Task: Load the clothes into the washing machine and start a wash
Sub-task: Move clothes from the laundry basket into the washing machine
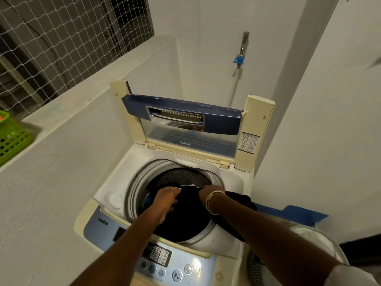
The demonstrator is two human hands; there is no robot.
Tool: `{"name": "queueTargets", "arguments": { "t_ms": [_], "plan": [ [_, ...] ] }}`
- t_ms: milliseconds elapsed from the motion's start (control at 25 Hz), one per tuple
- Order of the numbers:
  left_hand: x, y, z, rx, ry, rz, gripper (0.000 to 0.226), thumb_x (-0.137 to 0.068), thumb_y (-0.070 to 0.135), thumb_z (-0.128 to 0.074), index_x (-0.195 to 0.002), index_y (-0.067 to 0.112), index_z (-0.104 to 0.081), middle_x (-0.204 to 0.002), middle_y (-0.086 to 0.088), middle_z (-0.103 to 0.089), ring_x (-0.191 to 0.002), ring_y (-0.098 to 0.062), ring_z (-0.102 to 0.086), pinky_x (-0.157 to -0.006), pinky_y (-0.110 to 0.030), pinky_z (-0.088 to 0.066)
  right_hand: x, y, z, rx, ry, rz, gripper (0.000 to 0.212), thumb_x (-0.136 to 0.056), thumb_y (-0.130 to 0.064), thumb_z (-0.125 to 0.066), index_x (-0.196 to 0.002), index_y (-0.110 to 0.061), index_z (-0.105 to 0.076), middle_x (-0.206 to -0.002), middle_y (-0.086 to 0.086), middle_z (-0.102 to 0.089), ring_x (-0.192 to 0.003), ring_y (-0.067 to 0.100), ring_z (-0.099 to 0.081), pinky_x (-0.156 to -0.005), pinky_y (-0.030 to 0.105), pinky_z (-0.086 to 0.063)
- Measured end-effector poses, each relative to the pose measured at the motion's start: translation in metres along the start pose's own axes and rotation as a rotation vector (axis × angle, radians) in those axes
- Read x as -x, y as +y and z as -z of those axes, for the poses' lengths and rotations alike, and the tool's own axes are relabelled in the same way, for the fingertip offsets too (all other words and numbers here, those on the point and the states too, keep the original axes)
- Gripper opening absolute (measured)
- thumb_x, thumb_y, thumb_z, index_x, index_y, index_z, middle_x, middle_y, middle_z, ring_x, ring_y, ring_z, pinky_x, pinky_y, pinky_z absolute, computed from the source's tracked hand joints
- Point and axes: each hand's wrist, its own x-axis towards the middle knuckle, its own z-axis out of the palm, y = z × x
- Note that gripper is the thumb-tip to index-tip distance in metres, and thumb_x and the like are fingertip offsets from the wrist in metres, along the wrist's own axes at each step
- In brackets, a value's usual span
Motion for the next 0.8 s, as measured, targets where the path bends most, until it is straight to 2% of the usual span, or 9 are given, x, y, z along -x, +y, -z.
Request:
{"name": "queueTargets", "arguments": {
  "t_ms": [40,120,200,320,400,480,600,720,800],
  "plan": [
    [0.002,0.001,-0.002,0.015,0.023,-0.015,0.019,-0.096,0.028,-0.057,-0.109,0.018,-0.066,-0.108,-0.003,-0.067,-0.099,-0.02,-0.063,-0.085,-0.037,-0.049,-0.002,-0.005,0.006,-0.181,0.073,0.008,0.029,-0.094,-0.018,-0.055,-0.12,-0.007,-0.062,-0.121,0.014,-0.064,-0.109,0.033,-0.063,-0.088,0.038,-0.051],
    [0.003,0.002,-0.003,0.064,0.058,-0.052,0.016,-0.096,0.024,-0.054,-0.096,0.016,-0.069,-0.092,-0.006,-0.067,-0.086,-0.021,-0.063,-0.074,-0.034,-0.048,-0.009,-0.016,0.019,-0.689,0.219,0.017,0.029,-0.092,-0.015,-0.059,-0.119,-0.005,-0.059,-0.114,0.017,-0.066,-0.101,0.032,-0.067,-0.089,0.037,-0.054],
    [0.004,0.005,0.0,0.122,0.078,-0.076,0.021,-0.095,0.021,-0.051,-0.087,0.016,-0.07,-0.08,-0.009,-0.065,-0.073,-0.022,-0.06,-0.065,-0.032,-0.047,-0.014,-0.026,0.032,-1.076,0.317,0.036,0.035,-0.092,-0.01,-0.06,-0.126,-0.007,-0.055,-0.119,0.013,-0.064,-0.102,0.023,-0.065,-0.095,0.034,-0.052],
    [0.007,0.007,0.001,0.13,0.108,-0.089,0.02,-0.095,0.02,-0.051,-0.081,0.022,-0.065,-0.08,-0.009,-0.062,-0.071,-0.023,-0.057,-0.062,-0.031,-0.044,-0.014,-0.021,0.039,-1.031,0.363,0.023,0.043,-0.088,-0.019,-0.066,-0.129,-0.017,-0.053,-0.122,0.002,-0.062,-0.113,0.015,-0.057,-0.098,0.027,-0.042],
    [0.008,0.007,-0.001,0.094,0.131,-0.1,0.017,-0.095,0.02,-0.052,-0.083,0.023,-0.062,-0.082,-0.01,-0.06,-0.067,-0.021,-0.054,-0.058,-0.029,-0.042,-0.013,-0.011,0.029,-1.02,0.342,0.007,0.034,-0.087,-0.025,-0.067,-0.12,-0.019,-0.059,-0.11,-0.001,-0.067,-0.106,0.018,-0.064,-0.093,0.024,-0.046],
    [0.006,0.004,-0.008,0.034,0.171,-0.146,0.014,-0.095,0.021,-0.054,-0.086,0.02,-0.065,-0.085,-0.008,-0.066,-0.07,-0.019,-0.059,-0.063,-0.03,-0.047,-0.007,-0.002,0.016,-1.005,0.361,0.002,0.027,-0.086,-0.029,-0.066,-0.112,-0.022,-0.062,-0.1,-0.004,-0.07,-0.095,0.015,-0.066,-0.092,0.029,-0.051],
    [0.008,-0.003,-0.032,-0.057,0.306,-0.381,0.01,-0.092,0.029,-0.056,-0.095,0.029,-0.065,-0.094,0.002,-0.07,-0.09,-0.019,-0.067,-0.084,-0.039,-0.055,0.014,0.012,0.004,-1.04,0.513,0.0,0.021,-0.089,-0.031,-0.06,-0.11,-0.027,-0.063,-0.104,-0.007,-0.07,-0.094,0.012,-0.064,-0.093,0.031,-0.052],
    [0.027,0.002,-0.083,-0.127,0.369,-0.665,0.009,-0.098,0.026,-0.051,-0.102,0.028,-0.059,-0.096,0.008,-0.068,-0.09,-0.009,-0.066,-0.081,-0.025,-0.052,0.046,0.031,-0.003,-1.165,0.7,-0.015,0.018,-0.094,-0.031,-0.056,-0.11,-0.024,-0.062,-0.103,-0.008,-0.068,-0.094,0.009,-0.063,-0.089,0.023,-0.051],
    [0.045,0.013,-0.129,-0.143,0.314,-0.775,0.014,-0.101,0.03,-0.048,-0.108,0.024,-0.058,-0.098,0.006,-0.068,-0.091,-0.006,-0.065,-0.079,-0.019,-0.052,0.071,0.056,-0.008,-1.188,0.847,-0.071,0.018,-0.095,-0.032,-0.057,-0.109,-0.022,-0.062,-0.097,-0.011,-0.066,-0.086,0.002,-0.062,-0.081,0.011,-0.049]
  ]
}}
